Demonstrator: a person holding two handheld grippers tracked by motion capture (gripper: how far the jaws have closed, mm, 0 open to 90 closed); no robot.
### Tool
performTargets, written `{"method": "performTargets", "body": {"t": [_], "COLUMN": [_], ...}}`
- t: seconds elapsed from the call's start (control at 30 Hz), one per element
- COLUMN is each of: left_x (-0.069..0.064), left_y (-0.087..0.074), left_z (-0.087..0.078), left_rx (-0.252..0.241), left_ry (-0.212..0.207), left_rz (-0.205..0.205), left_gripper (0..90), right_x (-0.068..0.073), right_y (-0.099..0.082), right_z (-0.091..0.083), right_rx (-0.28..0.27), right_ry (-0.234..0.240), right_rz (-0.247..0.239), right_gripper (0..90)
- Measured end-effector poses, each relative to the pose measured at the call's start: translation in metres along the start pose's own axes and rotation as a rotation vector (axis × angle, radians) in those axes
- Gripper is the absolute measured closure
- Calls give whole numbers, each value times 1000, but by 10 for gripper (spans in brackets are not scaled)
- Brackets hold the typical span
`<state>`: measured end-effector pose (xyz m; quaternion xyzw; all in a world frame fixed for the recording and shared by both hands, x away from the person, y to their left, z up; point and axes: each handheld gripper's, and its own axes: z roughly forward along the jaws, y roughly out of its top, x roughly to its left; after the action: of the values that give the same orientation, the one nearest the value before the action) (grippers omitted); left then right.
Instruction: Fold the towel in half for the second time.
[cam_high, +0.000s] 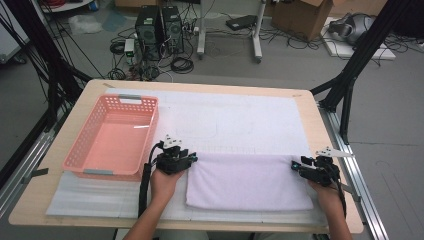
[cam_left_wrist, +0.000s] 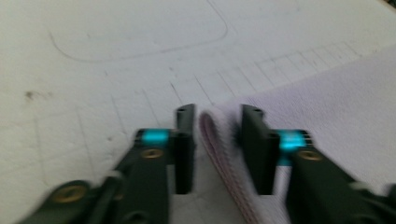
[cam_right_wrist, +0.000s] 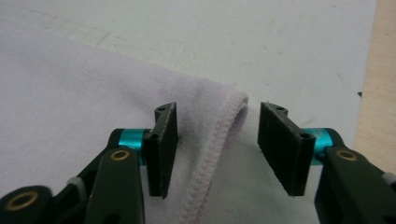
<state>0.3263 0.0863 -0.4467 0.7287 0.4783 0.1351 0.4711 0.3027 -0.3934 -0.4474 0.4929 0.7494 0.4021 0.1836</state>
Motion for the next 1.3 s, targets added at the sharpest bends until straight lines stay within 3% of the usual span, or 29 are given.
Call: {"method": "performTargets", "body": {"t": [0.07, 0.13, 0.23, 0.27, 0.3, 0.37, 0.43, 0.5, 0.63, 0.7, 0.77, 0.8, 0.93, 0.97, 1.17, 1.23, 1.3], "left_x": [2, 2, -2, -2, -2, -2, -1, -1, 3, 6, 10, 10, 5, 5, 10, 12, 12], "left_y": [0, -3, -3, -3, -3, -2, -1, 0, 3, 3, 6, 8, 25, 31, 42, 41, 39], "left_z": [2, 10, 12, 13, 13, 13, 12, 10, 9, 11, 14, 14, 14, 16, 28, 31, 31], "left_rx": [14, 60, 67, 70, 72, 67, 40, -4, -87, -105, -86, -81, -117, -112, -122, -115, -103], "left_ry": [-43, -96, -97, -100, -106, -94, -85, -74, -50, -35, -39, -31, -29, -20, 16, 16, -25], "left_rz": [-19, -29, -18, -11, -6, -19, -25, -21, -42, -53, -68, -43, -20, -3, 4, 4, -20], "left_gripper": [445, 434, 445, 520, 661, 768, 789, 797, 800, 801, 801, 801, 801, 801, 800, 790, 697], "right_x": [0, 0, 0, -1, -3, -6, -8, -9, -9, -7, -4, -2, -1, -2, -5, -5, -4], "right_y": [4, 9, 13, 14, 14, 14, 15, 16, 19, 22, 26, 28, 32, 32, 39, 40, 40], "right_z": [-3, -2, 6, 10, 14, 17, 16, 14, 15, 16, 18, 20, 26, 26, 31, 34, 35], "right_rx": [-13, -8, 35, 56, 74, 75, 72, 66, 16, -12, -35, -40, -56, -60, -93, -81, -71], "right_ry": [21, 29, 26, 23, 31, 70, 112, 122, 81, 52, 18, -7, -76, -76, -111, -116, -129], "right_rz": [-21, -37, -70, -79, -71, -50, -38, -51, -53, -51, -57, -69, -60, -49, -35, -27, -27], "right_gripper": [491, 478, 473, 473, 480, 575, 746, 774, 778, 777, 777, 777, 777, 777, 772, 739, 656]}}
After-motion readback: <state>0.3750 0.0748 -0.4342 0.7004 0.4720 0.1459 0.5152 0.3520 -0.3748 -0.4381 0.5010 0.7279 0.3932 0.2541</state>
